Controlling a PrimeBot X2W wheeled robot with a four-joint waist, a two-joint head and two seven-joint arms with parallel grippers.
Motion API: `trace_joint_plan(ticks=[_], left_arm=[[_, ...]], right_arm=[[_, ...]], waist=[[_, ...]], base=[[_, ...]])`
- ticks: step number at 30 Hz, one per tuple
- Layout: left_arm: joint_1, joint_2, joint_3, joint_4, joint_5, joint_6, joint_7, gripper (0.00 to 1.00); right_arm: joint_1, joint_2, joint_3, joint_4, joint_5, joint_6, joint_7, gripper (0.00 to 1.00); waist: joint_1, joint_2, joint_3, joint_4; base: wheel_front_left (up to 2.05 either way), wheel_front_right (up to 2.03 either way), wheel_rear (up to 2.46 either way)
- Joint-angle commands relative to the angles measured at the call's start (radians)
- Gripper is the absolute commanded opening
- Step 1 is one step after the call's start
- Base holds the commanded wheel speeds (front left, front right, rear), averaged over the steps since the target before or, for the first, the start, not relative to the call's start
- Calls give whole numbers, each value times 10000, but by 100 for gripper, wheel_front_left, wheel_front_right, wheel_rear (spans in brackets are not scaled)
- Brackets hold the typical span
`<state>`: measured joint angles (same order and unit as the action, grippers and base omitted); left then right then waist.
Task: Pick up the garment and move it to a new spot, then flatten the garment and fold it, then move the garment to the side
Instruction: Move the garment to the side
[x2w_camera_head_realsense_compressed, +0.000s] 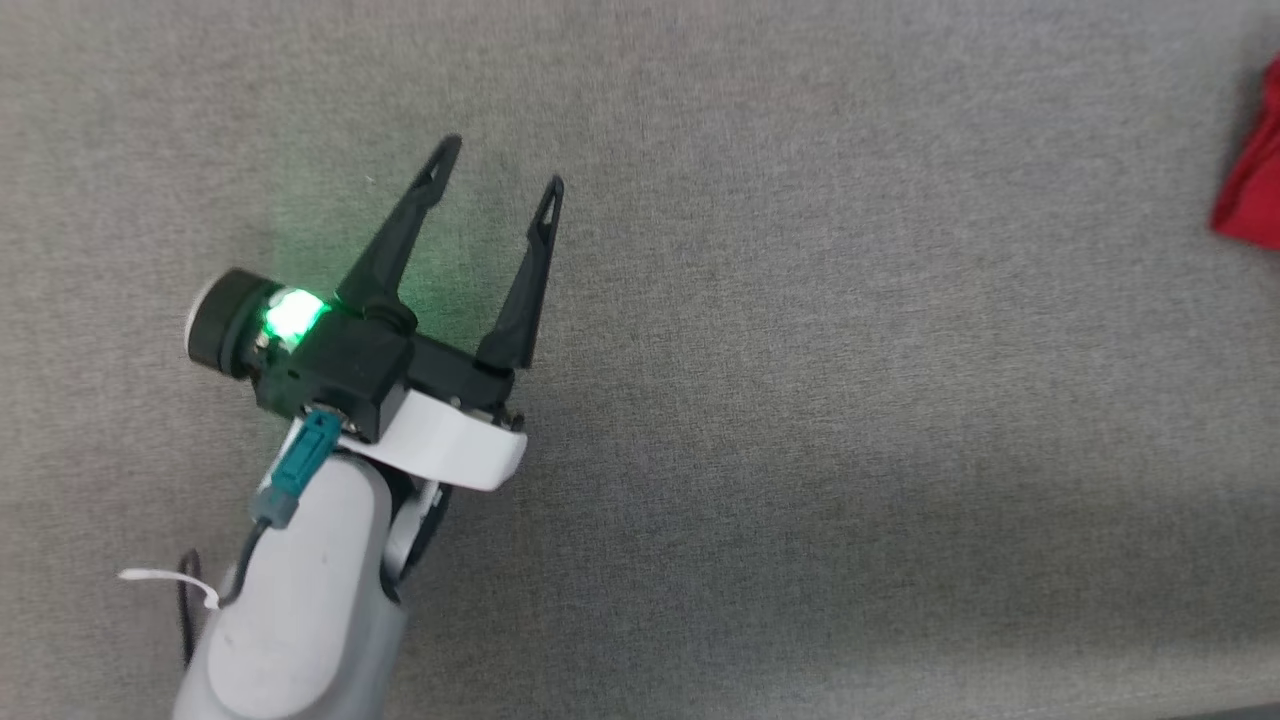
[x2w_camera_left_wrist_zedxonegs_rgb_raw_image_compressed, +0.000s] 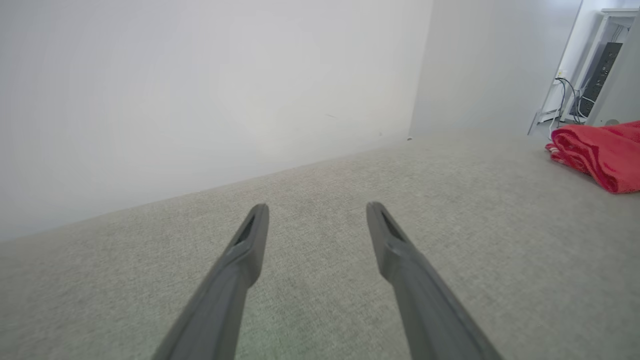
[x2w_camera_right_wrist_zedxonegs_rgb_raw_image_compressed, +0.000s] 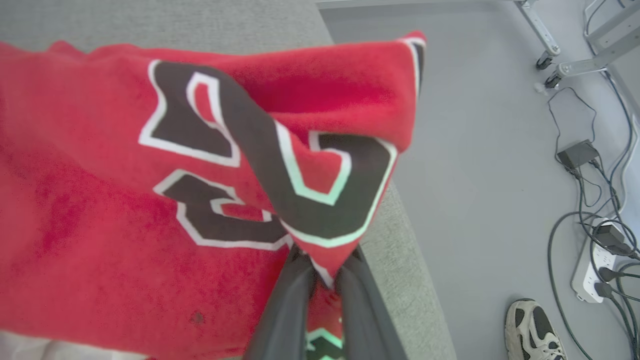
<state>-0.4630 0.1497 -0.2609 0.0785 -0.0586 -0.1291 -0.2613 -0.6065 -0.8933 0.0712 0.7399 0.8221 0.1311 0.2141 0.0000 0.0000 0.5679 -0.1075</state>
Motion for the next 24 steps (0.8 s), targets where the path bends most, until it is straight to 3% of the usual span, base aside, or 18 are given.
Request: trace_joint_plan(ticks=[1,11,16,18,19,24], left_arm=[[-257,103,-44,-46,95,-19,-52,100],[-682,333,-72,-394,284,-20,-52,100],[-638,359,-68,-564,306,-20,-52,100],[-513,350,-20,-630,253,-20,-52,100],[-420,333,1,-637,226,-14,-52,100],[64,162,218,-529,20,67,-52,100]], right_arm=[[-338,-72,-8,297,-127,-8,-307,0],[-2047,181,471,2621,-1334,-8,-2031,0],[-2416,435,709,3194,-1446,-8,-2402,2],[-2520,365,841,3349,-1574,-8,-2652,49],[-2517,366,954,3408,-1615,-8,-2747,100],[-2282,531,1513,3015,-1414,-8,-3256,100]], waist=[[0,0,286,-35],[0,0,581,102],[0,0,550,117],[0,0,487,105],[0,0,419,104],[0,0,-220,176]], base=[[0,0,0],[0,0,0],[0,0,0],[0,0,0],[0,0,0],[0,0,0]])
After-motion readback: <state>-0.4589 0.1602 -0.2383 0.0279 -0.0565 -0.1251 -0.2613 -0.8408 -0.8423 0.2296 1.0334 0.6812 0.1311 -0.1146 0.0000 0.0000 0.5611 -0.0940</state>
